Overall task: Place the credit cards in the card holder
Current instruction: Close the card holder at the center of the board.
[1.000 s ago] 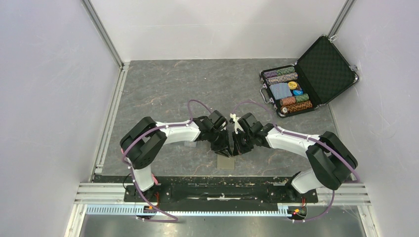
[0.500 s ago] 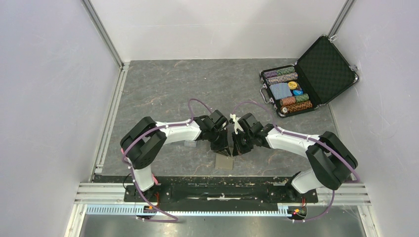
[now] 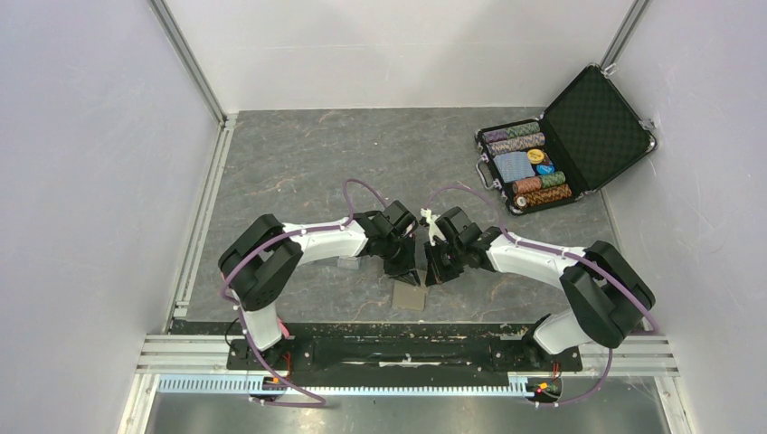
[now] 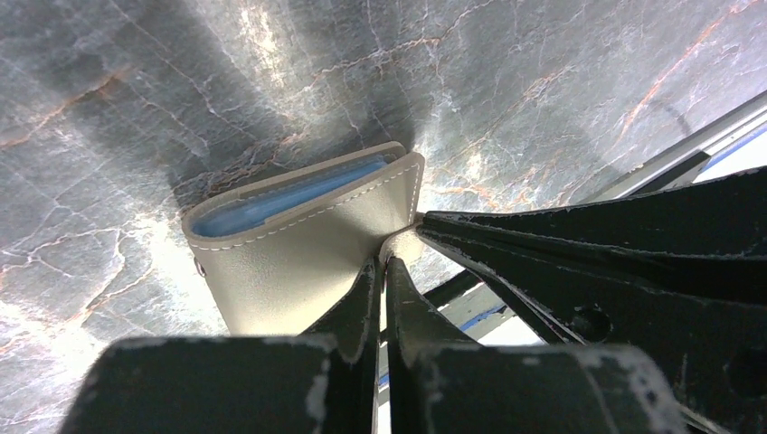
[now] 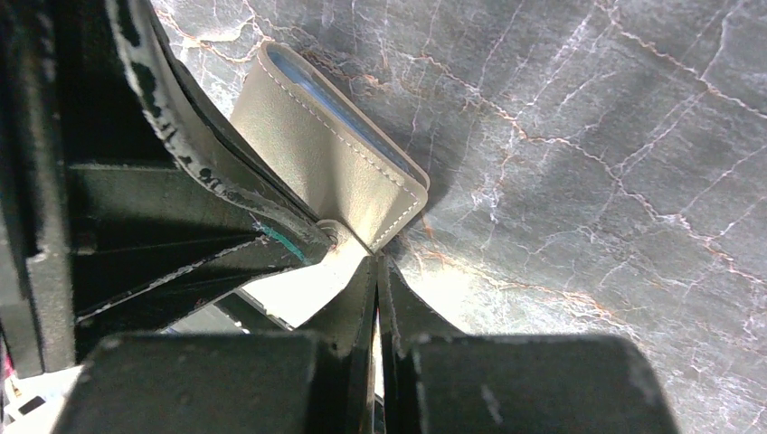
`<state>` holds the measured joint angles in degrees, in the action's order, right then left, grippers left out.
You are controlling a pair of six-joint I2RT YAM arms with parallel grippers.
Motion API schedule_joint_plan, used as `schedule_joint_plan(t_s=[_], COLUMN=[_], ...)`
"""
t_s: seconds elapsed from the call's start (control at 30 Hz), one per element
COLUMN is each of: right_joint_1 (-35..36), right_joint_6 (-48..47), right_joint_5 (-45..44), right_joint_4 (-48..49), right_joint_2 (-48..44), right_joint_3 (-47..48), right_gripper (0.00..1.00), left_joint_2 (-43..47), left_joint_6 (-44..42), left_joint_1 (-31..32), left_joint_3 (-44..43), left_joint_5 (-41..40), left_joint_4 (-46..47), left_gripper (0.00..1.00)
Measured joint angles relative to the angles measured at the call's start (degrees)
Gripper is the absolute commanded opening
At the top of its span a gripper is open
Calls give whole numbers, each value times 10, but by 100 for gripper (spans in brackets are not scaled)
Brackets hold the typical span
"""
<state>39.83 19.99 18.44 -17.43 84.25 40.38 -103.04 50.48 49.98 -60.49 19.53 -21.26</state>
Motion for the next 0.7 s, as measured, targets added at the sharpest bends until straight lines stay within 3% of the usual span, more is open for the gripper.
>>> schedule_joint_plan(t_s=[0.7], right_joint_1=[0], right_joint_6=[4], right_joint_5=[31], right_joint_4=[22], right_joint_2=[-33], right_joint_3=[0], right_gripper=[0], left_joint_2=[30], left_joint_6=[0], left_joint_1=[8], left_joint_3=[0], left_joint_5=[-16], left_joint_4=[-40], left_gripper=[2])
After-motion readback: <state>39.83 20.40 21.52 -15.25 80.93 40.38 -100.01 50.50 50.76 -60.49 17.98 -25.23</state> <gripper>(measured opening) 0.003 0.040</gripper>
